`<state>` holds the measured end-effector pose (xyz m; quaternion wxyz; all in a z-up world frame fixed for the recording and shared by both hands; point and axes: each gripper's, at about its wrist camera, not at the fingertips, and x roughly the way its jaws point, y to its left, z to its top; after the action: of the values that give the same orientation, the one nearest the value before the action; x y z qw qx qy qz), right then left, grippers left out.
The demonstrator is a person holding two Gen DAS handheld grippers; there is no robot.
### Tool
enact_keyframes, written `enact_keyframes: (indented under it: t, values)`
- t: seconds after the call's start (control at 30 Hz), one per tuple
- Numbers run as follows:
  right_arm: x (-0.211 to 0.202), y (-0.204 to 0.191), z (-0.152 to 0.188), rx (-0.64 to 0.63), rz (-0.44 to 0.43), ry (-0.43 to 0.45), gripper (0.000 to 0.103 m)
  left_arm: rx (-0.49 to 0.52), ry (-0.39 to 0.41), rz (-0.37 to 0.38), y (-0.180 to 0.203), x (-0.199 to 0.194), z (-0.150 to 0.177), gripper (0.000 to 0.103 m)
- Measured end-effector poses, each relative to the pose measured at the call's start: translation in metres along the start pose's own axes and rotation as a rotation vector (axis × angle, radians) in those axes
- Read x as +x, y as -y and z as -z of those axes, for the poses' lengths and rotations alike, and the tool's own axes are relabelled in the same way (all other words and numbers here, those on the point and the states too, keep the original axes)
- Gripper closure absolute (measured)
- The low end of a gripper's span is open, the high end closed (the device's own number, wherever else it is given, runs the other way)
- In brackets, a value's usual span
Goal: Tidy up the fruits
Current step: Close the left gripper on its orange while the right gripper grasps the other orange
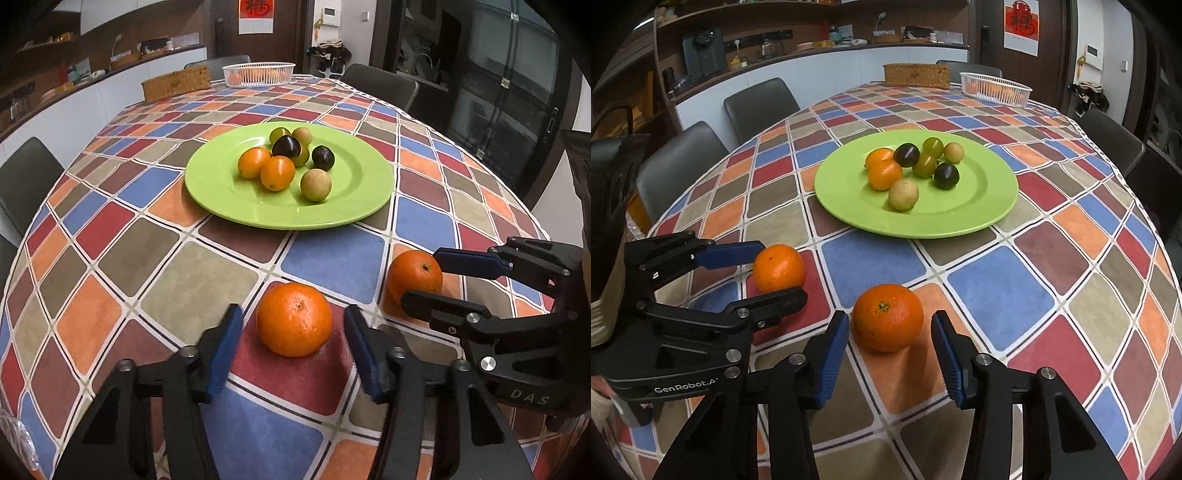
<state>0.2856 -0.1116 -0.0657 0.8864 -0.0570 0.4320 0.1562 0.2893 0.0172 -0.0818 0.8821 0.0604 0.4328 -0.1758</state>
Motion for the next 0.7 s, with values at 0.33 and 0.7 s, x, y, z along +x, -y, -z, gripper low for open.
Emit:
enact_keyframes:
  t: [0.33, 0.7]
  values:
    - [0.004, 0.000, -0.002, -0.009, -0.011, 0.003, 0.060, -0.003, -0.015, 0.004, 0.001, 0.004, -0.001, 0.064]
    - [-0.001, -0.002, 0.000, -0.010, -0.024, 0.025, 0.062, -0.007, 0.004, 0.006, 0.004, -0.008, -0.002, 0.064]
